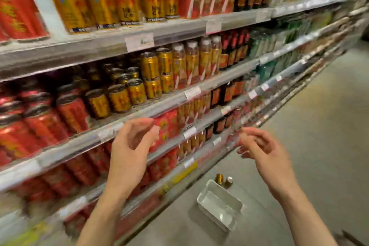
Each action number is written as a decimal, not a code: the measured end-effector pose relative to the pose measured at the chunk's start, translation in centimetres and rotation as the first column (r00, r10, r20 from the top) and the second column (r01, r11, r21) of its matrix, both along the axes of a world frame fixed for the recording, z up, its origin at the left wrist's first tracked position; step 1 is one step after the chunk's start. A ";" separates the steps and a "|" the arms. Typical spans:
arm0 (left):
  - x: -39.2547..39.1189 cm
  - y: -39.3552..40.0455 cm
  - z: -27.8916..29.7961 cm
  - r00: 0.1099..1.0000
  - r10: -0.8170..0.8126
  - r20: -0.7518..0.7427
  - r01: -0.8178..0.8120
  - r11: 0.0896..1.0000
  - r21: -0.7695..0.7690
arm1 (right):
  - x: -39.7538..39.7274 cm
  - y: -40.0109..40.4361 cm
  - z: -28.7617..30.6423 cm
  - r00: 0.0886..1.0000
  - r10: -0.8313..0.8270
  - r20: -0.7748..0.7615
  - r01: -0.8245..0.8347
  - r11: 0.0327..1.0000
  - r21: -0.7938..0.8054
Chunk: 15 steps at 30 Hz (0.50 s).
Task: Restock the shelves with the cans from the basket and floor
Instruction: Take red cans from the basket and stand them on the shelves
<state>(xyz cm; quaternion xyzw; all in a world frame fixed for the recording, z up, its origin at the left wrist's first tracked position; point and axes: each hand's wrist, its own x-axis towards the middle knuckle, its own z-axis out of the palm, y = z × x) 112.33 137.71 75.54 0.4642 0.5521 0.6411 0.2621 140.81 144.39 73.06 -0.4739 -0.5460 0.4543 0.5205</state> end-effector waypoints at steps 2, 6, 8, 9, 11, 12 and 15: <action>3.7 1.1 -1.9 1.000 -0.023 0.021 0.024 0.998 -0.053 | 4.1 0.0 -2.0 0.999 -0.054 -0.007 0.053 0.997 -0.053; 11.1 3.8 -5.1 0.995 -0.066 0.080 0.077 0.988 -0.135 | 11.8 0.8 -4.9 0.992 -0.124 -0.010 0.121 0.982 -0.147; 14.3 5.4 -6.3 0.990 -0.075 0.120 0.095 0.981 -0.167 | 15.1 1.7 -6.1 0.988 -0.152 0.002 0.150 0.973 -0.178; 15.7 6.3 -6.9 0.988 -0.081 0.132 0.105 0.978 -0.183 | 16.6 2.2 -6.7 0.986 -0.167 0.007 0.165 0.967 -0.196; 18.1 8.1 -7.8 0.987 -0.094 0.128 0.120 0.969 -0.217 | 19.0 3.2 -7.8 0.981 -0.193 0.016 0.191 0.954 -0.231; 19.0 9.0 -8.2 0.987 -0.104 0.124 0.130 0.964 -0.231 | 20.1 3.9 -8.3 0.979 -0.204 0.019 0.202 0.948 -0.247; 20.8 11.9 -9.4 0.986 -0.133 0.104 0.157 0.950 -0.271 | 22.4 6.4 -10.0 0.972 -0.232 0.036 0.232 0.926 -0.296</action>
